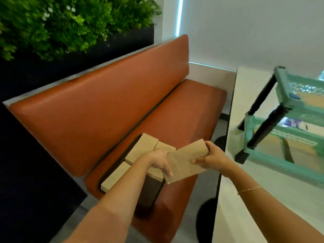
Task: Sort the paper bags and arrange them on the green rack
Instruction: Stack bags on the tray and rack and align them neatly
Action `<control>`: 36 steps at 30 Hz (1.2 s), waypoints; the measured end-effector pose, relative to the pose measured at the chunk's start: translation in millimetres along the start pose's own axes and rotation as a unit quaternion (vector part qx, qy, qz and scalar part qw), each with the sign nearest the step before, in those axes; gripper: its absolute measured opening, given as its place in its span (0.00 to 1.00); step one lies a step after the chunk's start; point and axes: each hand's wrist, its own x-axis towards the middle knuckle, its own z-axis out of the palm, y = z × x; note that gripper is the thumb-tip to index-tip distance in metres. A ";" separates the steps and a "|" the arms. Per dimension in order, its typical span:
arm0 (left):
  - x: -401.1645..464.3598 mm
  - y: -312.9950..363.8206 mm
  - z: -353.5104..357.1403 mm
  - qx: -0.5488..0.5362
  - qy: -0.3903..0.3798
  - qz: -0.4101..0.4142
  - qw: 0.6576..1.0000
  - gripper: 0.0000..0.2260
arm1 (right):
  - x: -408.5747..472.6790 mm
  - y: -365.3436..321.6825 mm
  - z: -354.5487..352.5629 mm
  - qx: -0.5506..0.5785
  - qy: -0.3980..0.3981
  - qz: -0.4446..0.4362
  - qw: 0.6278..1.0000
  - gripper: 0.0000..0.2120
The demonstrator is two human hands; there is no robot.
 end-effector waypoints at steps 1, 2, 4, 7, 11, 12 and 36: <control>0.6 19.6 -3.7 0.018 -0.021 0.021 0.999 0.26 | -10.3 3.6 -15.6 0.030 0.012 0.010 0.999 0.29; 2.1 39.6 -4.9 0.036 -0.034 0.039 0.998 0.26 | -21.1 9.2 -31.1 0.049 0.030 0.022 0.998 0.29; 8.8 78.2 -1.7 0.041 -0.051 0.069 0.995 0.28 | -42.0 25.3 -59.7 0.079 0.081 0.049 0.992 0.29; 20.5 133.2 18.1 0.052 -0.055 0.136 0.988 0.29 | -72.3 60.9 -98.1 0.124 0.133 0.094 0.979 0.30; 36.3 190.1 67.8 0.089 -0.054 0.182 0.978 0.33 | -107.0 112.7 -135.3 0.140 0.194 0.155 0.959 0.26; 39.5 201.3 81.0 0.090 -0.057 0.184 0.977 0.32 | -113.0 123.6 -142.0 0.142 0.209 0.169 0.953 0.25; 69.2 273.0 229.8 0.127 0.126 0.206 0.962 0.20 | -128.4 260.2 -196.4 -0.051 0.249 0.250 0.934 0.33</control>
